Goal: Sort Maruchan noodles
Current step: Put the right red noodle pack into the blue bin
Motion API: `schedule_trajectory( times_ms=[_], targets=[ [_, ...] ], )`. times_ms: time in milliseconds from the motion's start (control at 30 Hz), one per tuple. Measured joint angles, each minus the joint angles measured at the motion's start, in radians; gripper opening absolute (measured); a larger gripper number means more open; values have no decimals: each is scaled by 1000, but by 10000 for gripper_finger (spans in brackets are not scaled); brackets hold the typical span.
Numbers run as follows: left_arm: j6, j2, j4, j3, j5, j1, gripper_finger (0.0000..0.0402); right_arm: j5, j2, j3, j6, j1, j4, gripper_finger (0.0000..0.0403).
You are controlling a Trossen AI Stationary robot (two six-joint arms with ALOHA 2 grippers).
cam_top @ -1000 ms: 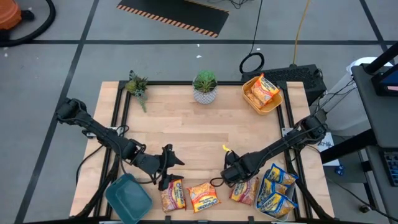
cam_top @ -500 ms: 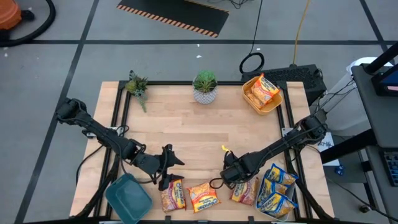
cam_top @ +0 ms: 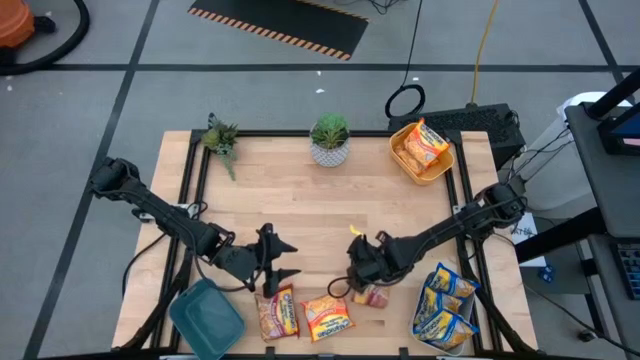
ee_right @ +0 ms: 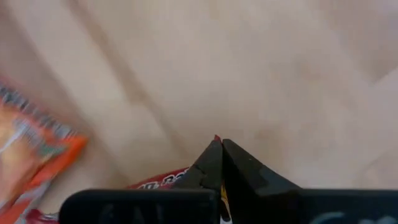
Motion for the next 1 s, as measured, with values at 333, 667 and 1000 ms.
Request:
schedule_trajectory(
  times_ms=[333,667,1000],
  targets=[
    [-82,36,23,0,-93,-2,280,295,-49,0,-148,-3,105,0],
    [15,174,322,0,-220,18,280,553,-137,0,-310,28,205,0],
    [245,303,519,0,-323,12,280,599,-148,0,-425,36,295,0]
  ],
)
